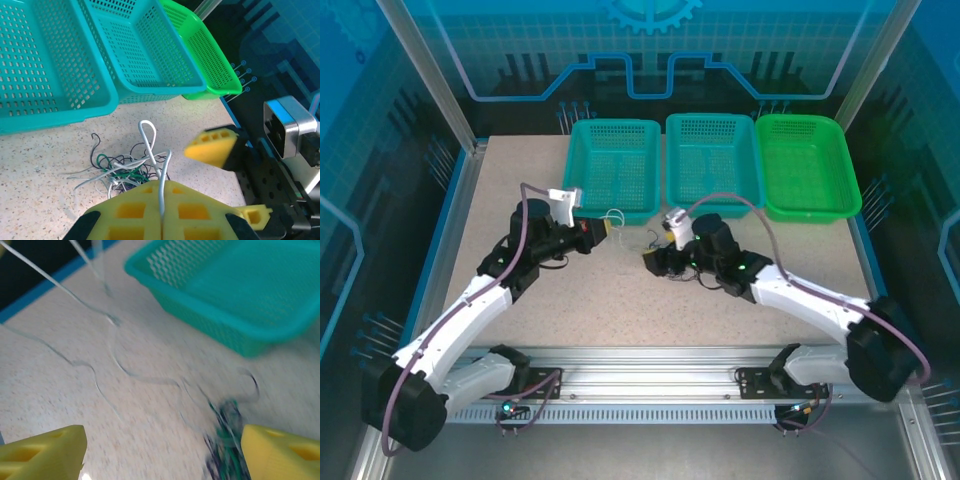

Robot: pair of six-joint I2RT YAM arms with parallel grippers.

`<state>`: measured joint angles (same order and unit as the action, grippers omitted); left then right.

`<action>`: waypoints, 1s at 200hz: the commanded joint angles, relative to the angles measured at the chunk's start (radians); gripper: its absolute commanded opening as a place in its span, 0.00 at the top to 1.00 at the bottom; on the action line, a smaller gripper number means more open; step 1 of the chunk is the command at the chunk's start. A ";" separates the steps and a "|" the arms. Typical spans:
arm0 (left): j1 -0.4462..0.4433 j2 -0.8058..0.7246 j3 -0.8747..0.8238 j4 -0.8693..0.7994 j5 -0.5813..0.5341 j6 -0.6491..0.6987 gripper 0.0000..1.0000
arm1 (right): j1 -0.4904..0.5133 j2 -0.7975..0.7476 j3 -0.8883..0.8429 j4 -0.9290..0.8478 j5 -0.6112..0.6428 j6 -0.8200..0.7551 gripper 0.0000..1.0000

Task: Untangle the cables

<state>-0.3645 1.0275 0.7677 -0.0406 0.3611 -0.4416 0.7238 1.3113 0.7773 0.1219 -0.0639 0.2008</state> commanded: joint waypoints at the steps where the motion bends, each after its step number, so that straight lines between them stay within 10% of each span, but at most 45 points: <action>1: -0.011 -0.026 0.014 0.022 0.040 0.022 1.00 | 0.029 0.148 0.053 0.253 -0.020 -0.100 0.18; 43: -0.017 -0.068 0.012 -0.002 0.003 0.034 1.00 | 0.047 0.351 0.207 0.292 -0.117 -0.026 0.39; 87: -0.014 -0.115 0.020 -0.103 -0.177 0.066 0.86 | 0.021 0.341 0.147 0.204 0.005 0.119 1.00; 143: 0.059 -0.156 0.043 -0.219 -0.375 0.074 0.93 | -0.096 0.162 -0.147 0.107 0.171 0.433 1.00; 185: 0.045 -0.044 -0.032 0.124 0.118 0.052 0.71 | -0.067 0.114 -0.146 0.059 0.094 0.369 1.00; 200: -0.018 0.028 -0.026 0.138 0.103 0.106 0.60 | -0.064 0.109 -0.132 0.063 0.056 0.354 1.00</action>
<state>-0.3183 0.9615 0.7673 -0.0483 0.2756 -0.3840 0.6472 1.4433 0.6033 0.2050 0.0528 0.5610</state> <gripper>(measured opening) 0.336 0.056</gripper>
